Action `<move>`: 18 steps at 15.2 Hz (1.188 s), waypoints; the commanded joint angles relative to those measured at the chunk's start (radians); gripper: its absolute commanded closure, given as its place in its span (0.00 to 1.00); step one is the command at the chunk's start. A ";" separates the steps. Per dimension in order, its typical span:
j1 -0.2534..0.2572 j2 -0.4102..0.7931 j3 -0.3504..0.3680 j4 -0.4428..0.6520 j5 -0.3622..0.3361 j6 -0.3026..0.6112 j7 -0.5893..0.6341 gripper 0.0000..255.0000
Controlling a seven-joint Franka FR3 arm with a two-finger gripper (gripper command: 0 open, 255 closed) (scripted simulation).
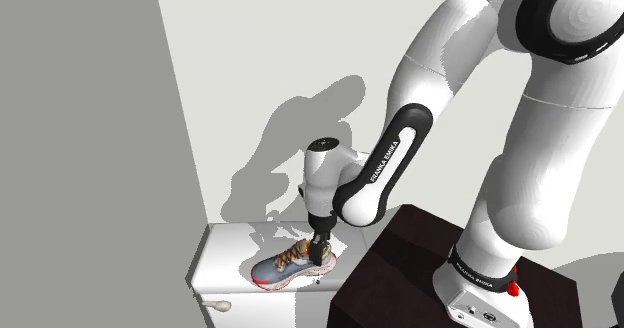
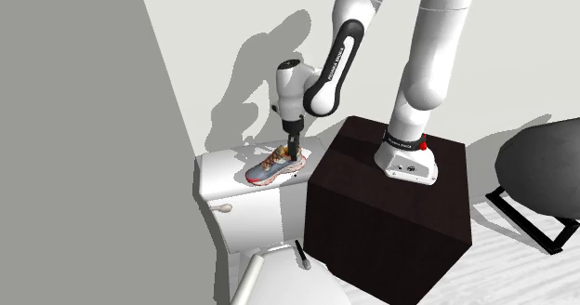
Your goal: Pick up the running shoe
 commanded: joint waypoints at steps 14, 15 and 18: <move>-0.001 -0.065 0.011 -0.003 0.048 -0.059 -0.034 1.00; -0.001 -0.083 0.013 -0.003 0.059 -0.076 -0.042 1.00; 0.004 -0.136 0.014 -0.001 0.089 -0.128 -0.063 1.00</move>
